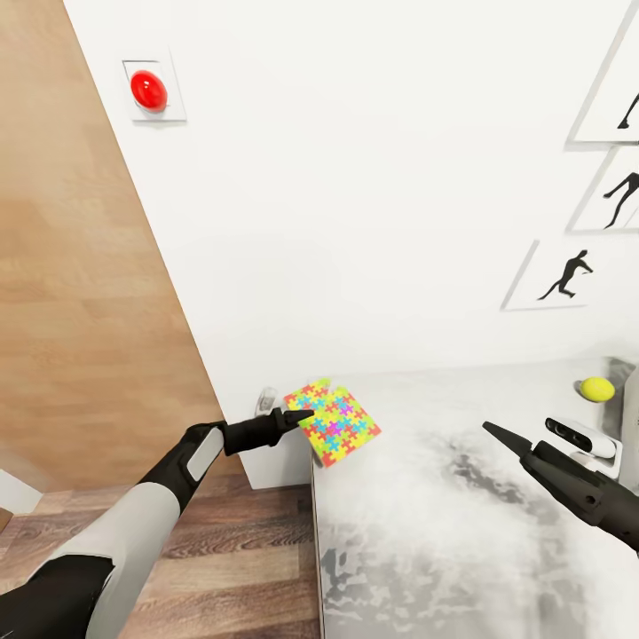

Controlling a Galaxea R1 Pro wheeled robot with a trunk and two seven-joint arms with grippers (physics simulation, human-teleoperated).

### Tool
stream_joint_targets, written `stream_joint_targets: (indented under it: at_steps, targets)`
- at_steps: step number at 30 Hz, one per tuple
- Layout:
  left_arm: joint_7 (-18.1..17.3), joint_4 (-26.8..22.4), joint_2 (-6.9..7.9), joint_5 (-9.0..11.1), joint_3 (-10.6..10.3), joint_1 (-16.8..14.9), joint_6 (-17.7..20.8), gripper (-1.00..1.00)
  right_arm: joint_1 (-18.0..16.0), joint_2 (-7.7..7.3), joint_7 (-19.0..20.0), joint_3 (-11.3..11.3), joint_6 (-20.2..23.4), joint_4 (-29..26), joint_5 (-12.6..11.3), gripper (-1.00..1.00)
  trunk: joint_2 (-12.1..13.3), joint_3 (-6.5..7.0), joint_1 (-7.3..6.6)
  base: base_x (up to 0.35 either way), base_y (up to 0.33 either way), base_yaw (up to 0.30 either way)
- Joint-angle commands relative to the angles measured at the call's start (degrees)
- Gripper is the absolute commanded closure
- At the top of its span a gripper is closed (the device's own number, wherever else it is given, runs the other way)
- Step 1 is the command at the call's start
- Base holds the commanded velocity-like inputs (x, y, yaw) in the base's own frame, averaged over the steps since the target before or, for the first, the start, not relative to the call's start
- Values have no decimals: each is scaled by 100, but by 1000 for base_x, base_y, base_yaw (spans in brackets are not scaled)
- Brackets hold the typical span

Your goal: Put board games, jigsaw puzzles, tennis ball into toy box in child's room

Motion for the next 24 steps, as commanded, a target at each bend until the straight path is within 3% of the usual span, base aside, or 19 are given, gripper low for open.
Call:
stream_joint_targets:
  at_steps: [1,5,15,19,24]
  targets:
    - [-101,1,4,24,-20,-3,28,100,-3,-1,14,-1,52,-1,-7,-100,38,14,-22,0,0,0]
    - [-320,1,39,16,-21,-3,43,100,-3,-1,14,-11,30,-1,-7,-100,199,102,-110,0,0,0]
    - [-406,-10,174,21,-20,-3,168,100,-3,-1,11,-30,1,-1,-3,-100,600,368,-330,0,0,0]
    - [-410,-235,325,24,-45,-3,436,100,-3,-1,-10,-41,-8,13,1,-100,760,477,-418,0,0,0]
    - [-409,-466,399,-14,-70,-3,723,100,-3,-1,-214,-44,-21,33,7,-100,961,614,-528,0,0,0]
